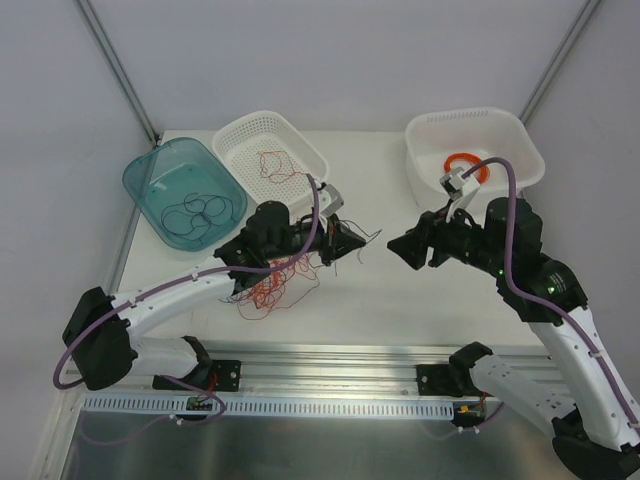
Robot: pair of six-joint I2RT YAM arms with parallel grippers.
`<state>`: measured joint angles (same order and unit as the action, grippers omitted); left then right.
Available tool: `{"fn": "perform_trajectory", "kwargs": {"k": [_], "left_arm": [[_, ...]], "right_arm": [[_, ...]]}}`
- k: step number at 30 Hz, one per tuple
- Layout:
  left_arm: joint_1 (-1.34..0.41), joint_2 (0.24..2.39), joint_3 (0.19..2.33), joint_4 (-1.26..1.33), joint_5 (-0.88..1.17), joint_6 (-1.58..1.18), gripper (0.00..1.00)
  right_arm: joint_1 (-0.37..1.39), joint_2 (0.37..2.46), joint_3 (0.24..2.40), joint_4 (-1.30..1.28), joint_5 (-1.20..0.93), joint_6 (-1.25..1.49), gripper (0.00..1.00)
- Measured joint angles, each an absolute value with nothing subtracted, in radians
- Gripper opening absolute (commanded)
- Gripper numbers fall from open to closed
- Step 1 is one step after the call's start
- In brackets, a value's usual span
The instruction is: Untangle the cables
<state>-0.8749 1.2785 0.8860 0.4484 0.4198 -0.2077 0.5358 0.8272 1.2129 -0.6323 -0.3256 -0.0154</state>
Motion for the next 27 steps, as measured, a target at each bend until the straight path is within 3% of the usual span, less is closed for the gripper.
{"fn": "perform_trajectory", "kwargs": {"k": [2,8,19,27], "left_arm": [[-0.841,1.251,0.897,0.391,0.394,-0.194,0.0],[-0.714,1.208,0.987,0.225,0.337,-0.144,0.0],[-0.347,1.173,1.132,0.037,0.229,-0.025,0.0],[-0.081,1.308,1.223,-0.015,0.184,-0.015,0.0]], "right_arm": [[0.536,0.81,1.195,-0.643,-0.317,-0.034,0.78],[0.537,0.782,1.164,-0.667,-0.293,-0.056,0.96],[0.538,0.759,1.144,-0.696,-0.265,-0.073,1.0],[0.538,0.759,1.132,-0.716,-0.247,-0.083,1.0]]}}
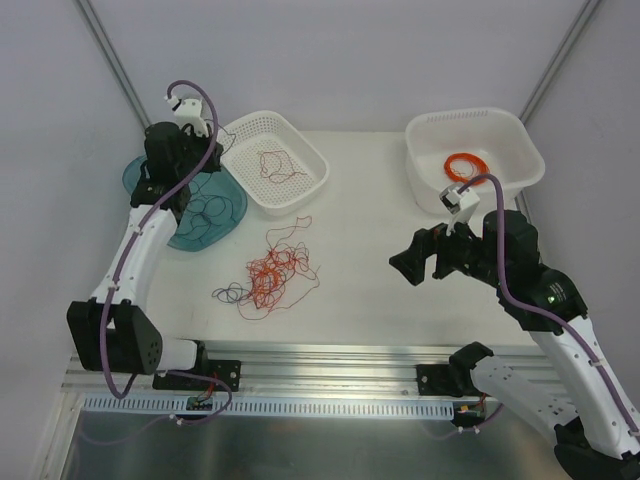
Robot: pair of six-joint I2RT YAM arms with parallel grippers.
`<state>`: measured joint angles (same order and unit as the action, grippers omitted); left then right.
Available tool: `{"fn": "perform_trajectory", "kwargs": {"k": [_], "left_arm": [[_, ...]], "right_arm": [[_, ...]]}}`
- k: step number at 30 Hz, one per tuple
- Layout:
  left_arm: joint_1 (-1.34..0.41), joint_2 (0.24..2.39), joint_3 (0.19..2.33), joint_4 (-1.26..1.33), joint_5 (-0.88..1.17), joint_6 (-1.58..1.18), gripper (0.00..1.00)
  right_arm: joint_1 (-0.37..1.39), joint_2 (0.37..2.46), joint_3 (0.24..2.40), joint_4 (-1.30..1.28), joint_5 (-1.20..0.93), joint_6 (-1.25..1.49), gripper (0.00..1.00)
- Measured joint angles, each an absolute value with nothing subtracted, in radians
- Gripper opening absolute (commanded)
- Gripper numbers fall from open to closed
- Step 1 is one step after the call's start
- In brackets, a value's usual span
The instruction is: Untangle the cables
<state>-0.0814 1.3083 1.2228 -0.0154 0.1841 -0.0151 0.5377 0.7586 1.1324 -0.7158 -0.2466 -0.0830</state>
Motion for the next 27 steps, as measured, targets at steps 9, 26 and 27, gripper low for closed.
{"fn": "perform_trajectory", "kwargs": {"k": [9,26,27], "left_arm": [[0.139,1.598,1.356,-0.114,0.147,-0.152,0.0],[0.231,1.838,1.522,-0.487,0.076,-0.261,0.82],[0.233,1.834,1.522,-0.494,0.077,-0.262,0.87]], "right_arm": [[0.538,0.775,1.132,-0.727,-0.242,-0.091,1.0],[0.538,0.792,1.115,-0.751,-0.228,-0.098,1.0],[0.538,0.795,1.115,-0.751,-0.228,-0.098,1.0]]}}
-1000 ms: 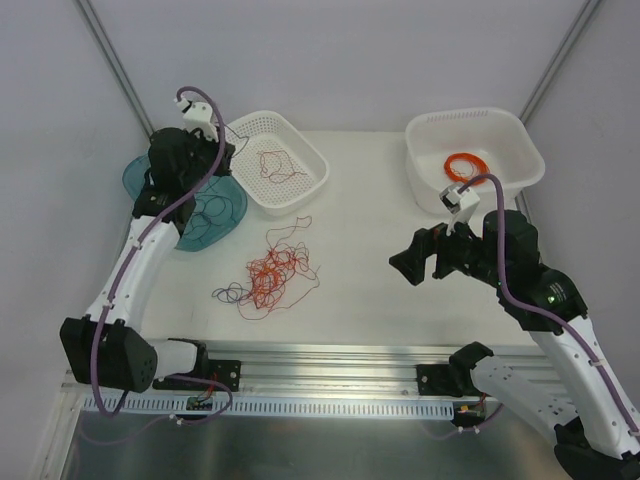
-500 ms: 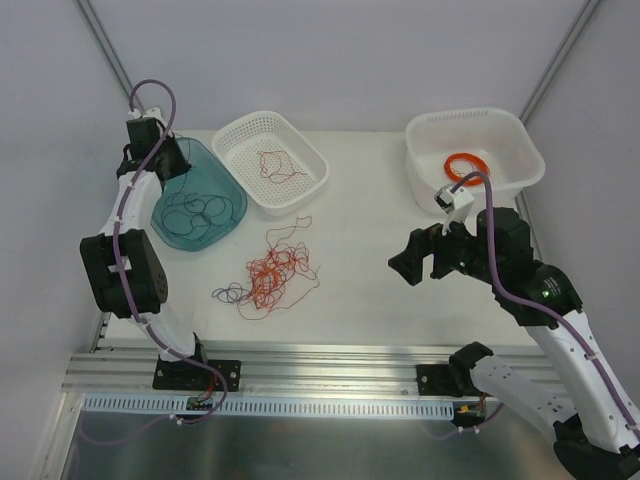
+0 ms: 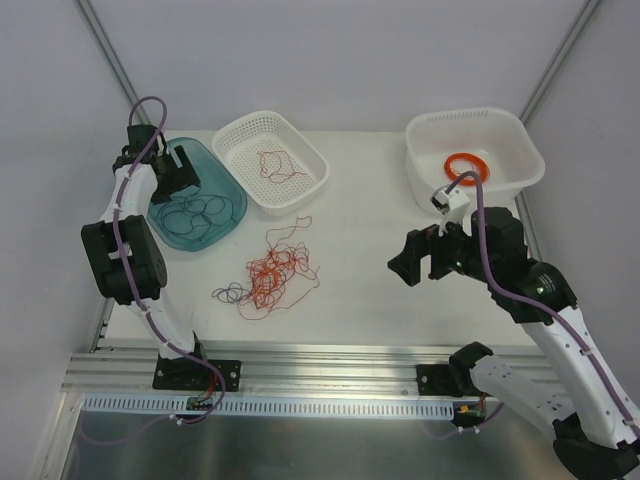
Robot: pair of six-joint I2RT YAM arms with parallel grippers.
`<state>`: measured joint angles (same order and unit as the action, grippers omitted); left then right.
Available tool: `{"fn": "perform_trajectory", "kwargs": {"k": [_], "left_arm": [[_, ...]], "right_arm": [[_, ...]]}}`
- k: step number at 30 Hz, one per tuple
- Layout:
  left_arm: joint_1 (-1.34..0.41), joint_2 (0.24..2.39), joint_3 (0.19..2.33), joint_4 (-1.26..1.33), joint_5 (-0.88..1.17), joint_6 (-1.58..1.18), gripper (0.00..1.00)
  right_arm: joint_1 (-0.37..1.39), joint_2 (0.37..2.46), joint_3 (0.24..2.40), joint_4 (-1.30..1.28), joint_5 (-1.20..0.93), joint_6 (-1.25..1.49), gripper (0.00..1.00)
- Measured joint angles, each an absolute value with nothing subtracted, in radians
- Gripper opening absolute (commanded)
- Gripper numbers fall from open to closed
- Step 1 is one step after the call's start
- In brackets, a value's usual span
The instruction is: Untangle the cables
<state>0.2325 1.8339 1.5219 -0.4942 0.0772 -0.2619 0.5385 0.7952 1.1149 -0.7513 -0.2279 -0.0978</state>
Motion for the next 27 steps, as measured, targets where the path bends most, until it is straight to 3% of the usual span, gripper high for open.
{"fn": "perform_trajectory", "kwargs": {"k": [9,15,20,27], "left_arm": [[0.208,1.551,1.361,-0.528,0.168,-0.275,0.91],[0.011,1.319,1.155,-0.529,0.217,-0.288,0.91],[-0.198,1.26,1.026,-0.538,0.228,-0.334,0.91],[-0.331,1.304,0.921,-0.527,0.165,-0.434,0.78]], "right_arm": [[0.542,0.86,1.056,-0.712,-0.262,-0.078,0.99],[0.562,0.909,1.025,-0.668,-0.279,-0.053,0.97],[0.579,0.929,0.999,-0.632,-0.282,-0.032,0.97],[0.596,0.932,0.956,-0.616,-0.273,-0.017,0.97]]}}
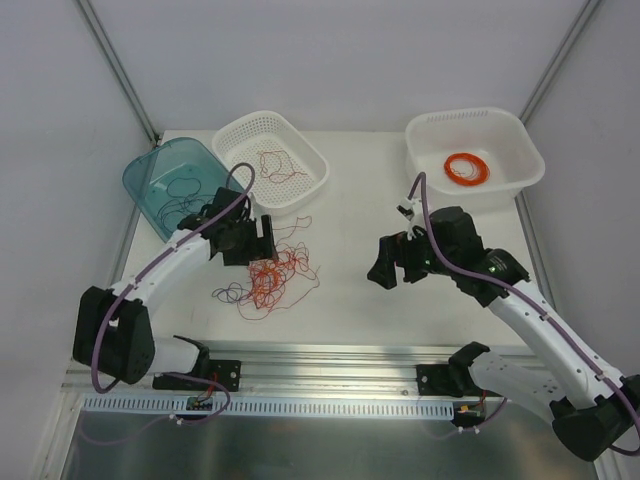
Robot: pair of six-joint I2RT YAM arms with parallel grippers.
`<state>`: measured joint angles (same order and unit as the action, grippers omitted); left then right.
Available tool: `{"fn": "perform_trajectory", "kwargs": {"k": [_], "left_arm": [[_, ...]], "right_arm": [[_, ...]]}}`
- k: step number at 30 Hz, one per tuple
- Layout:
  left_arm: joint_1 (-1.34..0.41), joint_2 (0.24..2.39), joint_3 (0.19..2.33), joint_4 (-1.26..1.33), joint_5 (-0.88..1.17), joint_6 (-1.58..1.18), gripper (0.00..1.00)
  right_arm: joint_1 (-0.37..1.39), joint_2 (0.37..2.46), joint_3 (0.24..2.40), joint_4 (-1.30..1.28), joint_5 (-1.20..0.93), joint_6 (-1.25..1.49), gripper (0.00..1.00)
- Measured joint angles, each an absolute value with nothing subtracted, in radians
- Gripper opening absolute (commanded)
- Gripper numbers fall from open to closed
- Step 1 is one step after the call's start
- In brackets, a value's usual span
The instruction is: Untangle the cables
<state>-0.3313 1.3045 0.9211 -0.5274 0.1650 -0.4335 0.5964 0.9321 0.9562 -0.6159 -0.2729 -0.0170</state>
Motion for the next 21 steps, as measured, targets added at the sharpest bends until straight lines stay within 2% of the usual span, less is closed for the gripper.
{"fn": "perform_trajectory", "kwargs": {"k": [3,7,11,17,21], "left_arm": [[-0.376,1.39,0.918,-0.497,0.134,-0.469,0.72],[-0.451,1.542,0.941,-0.469,0.11,-0.496,0.53],[-0.553,1.678,1.038,-0.467,0.099,-0.513,0.48],[-0.749,1.848,1.336,-0.43,0.127,-0.5,0.49],[-0.841,1.892,1.463,-0.396,0.153,-0.482,0.66]], "right_arm": [[0.601,0.929,0.937,-0.616,-0.265,-0.004,0.97],[0.603,0.899,0.905,-0.616,-0.245,0.019,0.97],[0.605,0.847,0.879,-0.624,-0.22,0.036,0.97],[0.606,0.758,0.853,-0.635,-0.131,0.075,0.97],[0.606,0.71,0.842,-0.644,-0.069,0.096,0.97]]}}
